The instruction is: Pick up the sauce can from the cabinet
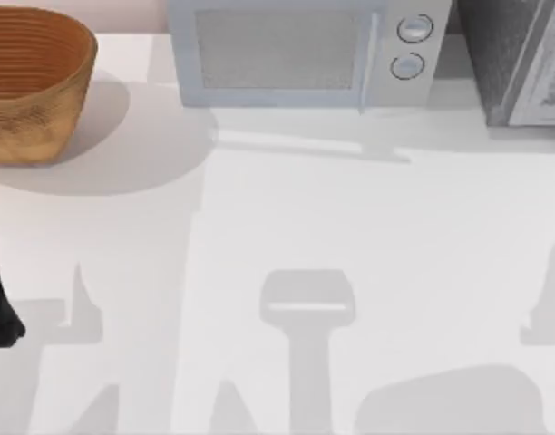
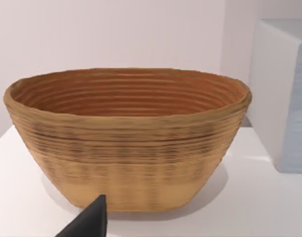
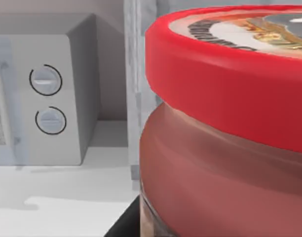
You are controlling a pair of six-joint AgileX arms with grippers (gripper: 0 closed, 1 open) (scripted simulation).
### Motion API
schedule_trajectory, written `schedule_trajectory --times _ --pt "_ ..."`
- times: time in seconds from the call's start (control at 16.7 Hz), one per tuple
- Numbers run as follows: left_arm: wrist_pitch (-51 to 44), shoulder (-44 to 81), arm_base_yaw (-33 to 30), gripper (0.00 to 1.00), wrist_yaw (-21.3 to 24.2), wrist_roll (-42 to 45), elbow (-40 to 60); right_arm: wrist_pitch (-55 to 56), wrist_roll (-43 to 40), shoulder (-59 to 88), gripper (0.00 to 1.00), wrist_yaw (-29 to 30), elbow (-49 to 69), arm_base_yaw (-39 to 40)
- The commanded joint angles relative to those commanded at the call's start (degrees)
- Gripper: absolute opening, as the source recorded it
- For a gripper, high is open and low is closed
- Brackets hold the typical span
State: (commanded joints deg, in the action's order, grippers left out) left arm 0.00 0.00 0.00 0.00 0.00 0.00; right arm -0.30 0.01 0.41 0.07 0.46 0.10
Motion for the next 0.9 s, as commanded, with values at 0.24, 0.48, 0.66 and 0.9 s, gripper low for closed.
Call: schedule_trajectory --times 0.24,0.48,0.66,0.9 --pt "0.00 0.00 0.00 1.00 0.00 0.00 0.00 0.30 -0.01 -0.42 0.00 -0.07 -0.46 -0.10" --pt "0.00 0.00 0.00 1.00 0.00 0.00 0.00 1.56 0.14 1.63 0.00 -0.51 0.02 0.22" --pt "0.00 0.00 0.00 1.00 0.00 0.00 0.00 7.22 0.24 8.82 0.00 -2.48 2.13 0.88" --pt "0.00 0.00 0.00 1.00 0.00 0.00 0.00 20.03 0.35 25.75 0.00 -7.08 7.05 2.55"
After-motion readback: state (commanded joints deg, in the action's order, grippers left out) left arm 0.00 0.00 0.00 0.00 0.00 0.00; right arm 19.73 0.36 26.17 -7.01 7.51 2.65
